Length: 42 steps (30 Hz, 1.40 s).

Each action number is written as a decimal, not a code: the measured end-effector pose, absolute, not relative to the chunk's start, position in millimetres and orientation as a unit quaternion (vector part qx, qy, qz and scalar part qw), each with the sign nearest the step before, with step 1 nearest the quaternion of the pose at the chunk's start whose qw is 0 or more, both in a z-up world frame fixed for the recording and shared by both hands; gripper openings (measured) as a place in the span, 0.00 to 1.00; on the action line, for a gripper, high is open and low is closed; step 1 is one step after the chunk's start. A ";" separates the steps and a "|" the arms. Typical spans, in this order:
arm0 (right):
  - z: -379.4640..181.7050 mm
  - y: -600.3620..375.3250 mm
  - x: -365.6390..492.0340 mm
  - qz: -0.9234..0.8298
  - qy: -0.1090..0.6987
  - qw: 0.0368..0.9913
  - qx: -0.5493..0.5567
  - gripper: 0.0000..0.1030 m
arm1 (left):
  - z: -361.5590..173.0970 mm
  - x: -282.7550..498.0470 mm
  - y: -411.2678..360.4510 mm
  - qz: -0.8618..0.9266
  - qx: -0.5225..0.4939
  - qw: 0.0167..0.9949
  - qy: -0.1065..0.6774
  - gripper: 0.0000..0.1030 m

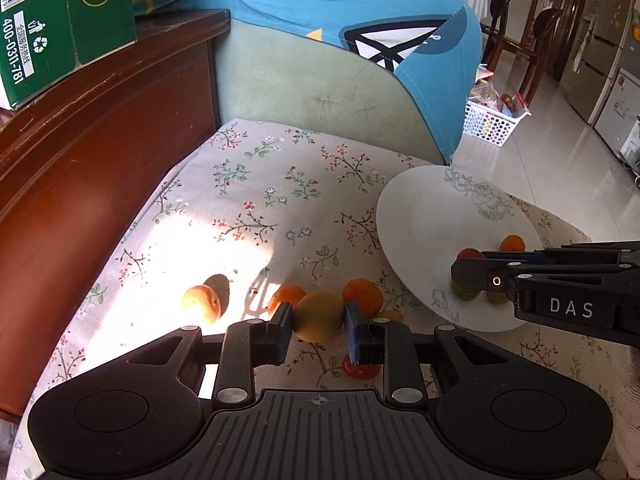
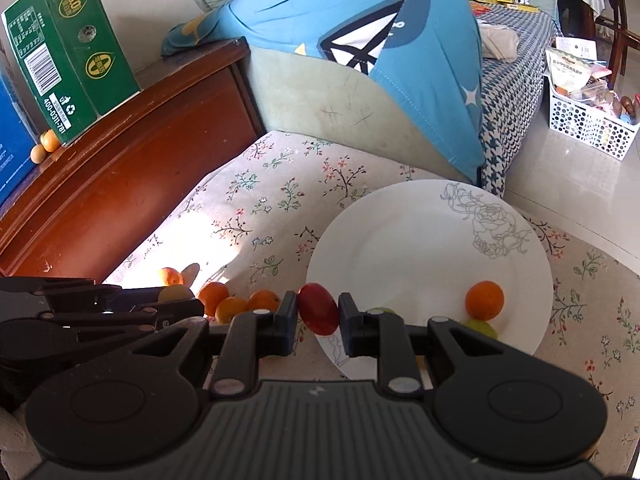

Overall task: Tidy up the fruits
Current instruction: 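Carry the tomato with the right gripper while the left gripper carries the yellow fruit onto the plate, then open the right gripper over the plate while the left gripper releases the yellow fruit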

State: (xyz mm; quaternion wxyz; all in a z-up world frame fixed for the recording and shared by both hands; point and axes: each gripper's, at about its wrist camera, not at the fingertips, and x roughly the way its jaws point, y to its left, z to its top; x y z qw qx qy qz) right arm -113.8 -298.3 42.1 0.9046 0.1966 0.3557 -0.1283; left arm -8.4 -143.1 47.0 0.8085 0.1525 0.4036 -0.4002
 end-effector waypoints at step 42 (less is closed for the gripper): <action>32.1 -363.6 -131.7 -0.243 0.333 0.871 0.268 0.25 | 34.8 -41.3 -234.0 -0.437 0.188 0.791 0.386 0.49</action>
